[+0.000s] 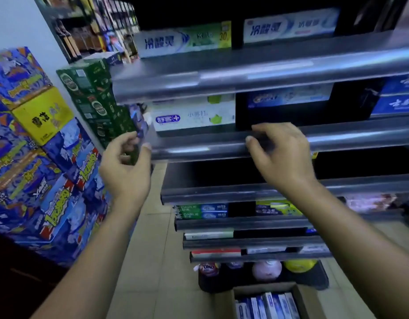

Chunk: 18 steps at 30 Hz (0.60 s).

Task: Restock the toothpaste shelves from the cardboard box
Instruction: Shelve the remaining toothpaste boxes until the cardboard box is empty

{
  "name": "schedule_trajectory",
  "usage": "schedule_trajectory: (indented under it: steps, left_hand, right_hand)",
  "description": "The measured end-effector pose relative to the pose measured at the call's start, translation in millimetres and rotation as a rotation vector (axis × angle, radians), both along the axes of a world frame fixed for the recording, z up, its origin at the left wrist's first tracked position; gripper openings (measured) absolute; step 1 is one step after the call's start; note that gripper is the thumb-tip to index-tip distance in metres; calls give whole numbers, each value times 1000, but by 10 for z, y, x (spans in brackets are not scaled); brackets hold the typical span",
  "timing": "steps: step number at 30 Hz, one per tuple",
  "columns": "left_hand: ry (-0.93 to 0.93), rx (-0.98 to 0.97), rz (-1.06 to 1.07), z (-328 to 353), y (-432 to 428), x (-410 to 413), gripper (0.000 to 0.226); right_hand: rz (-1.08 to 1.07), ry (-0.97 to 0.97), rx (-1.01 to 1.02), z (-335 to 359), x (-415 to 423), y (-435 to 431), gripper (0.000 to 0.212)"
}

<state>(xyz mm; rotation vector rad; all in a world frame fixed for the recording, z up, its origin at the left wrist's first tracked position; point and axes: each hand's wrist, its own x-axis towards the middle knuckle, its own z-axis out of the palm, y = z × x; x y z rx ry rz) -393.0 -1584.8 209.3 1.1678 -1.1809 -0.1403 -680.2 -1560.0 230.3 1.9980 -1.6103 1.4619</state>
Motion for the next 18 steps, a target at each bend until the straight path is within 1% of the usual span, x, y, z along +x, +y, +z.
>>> schedule_trajectory:
  steps: [2, 4, 6, 9, 11, 13, 15, 16, 17, 18]
  left_hand:
    - [-101, -30, -77, -403, 253, -95, 22]
    - [-202, 82, -166, -906, 482, -244, 20]
    - [-199, 293, -254, -1460, 688, -430, 27]
    - [-199, 665, -378, -2463, 965, -776, 42]
    - [-192, 892, -454, -3159, 1157, -985, 53]
    - [-217, 1081, -518, -3814, 1339, -1238, 46]
    - [-229, 1256, -551, -4400, 1474, -1463, 36]
    - [-246, 1346, -556, -4742, 1526, -1592, 31]
    - [-275, 1440, -555, -5055, 1554, -1722, 29]
    - [-329, 1507, -553, -5434, 1601, -1845, 35]
  right_hand:
    - [36, -28, -17, -371, -171, 263, 20]
    - [62, -71, 77, -806, -359, 487, 18]
    - [54, -122, 250, -1276, -529, 675, 14]
    - [-19, -275, 645, -2175, -828, 913, 15]
    - [-98, -339, 890, -2853, -1000, 1089, 15]
    - [-158, -370, 1078, -3551, -1132, 1277, 8]
    - [-202, -431, 1226, -4205, -1219, 1452, 9]
    - [-229, -472, 1297, -4570, -1261, 1553, 12]
    - [-250, -514, 1358, -4912, -1303, 1641, 15]
    - [-271, -561, 1412, -5262, -1342, 1721, 14]
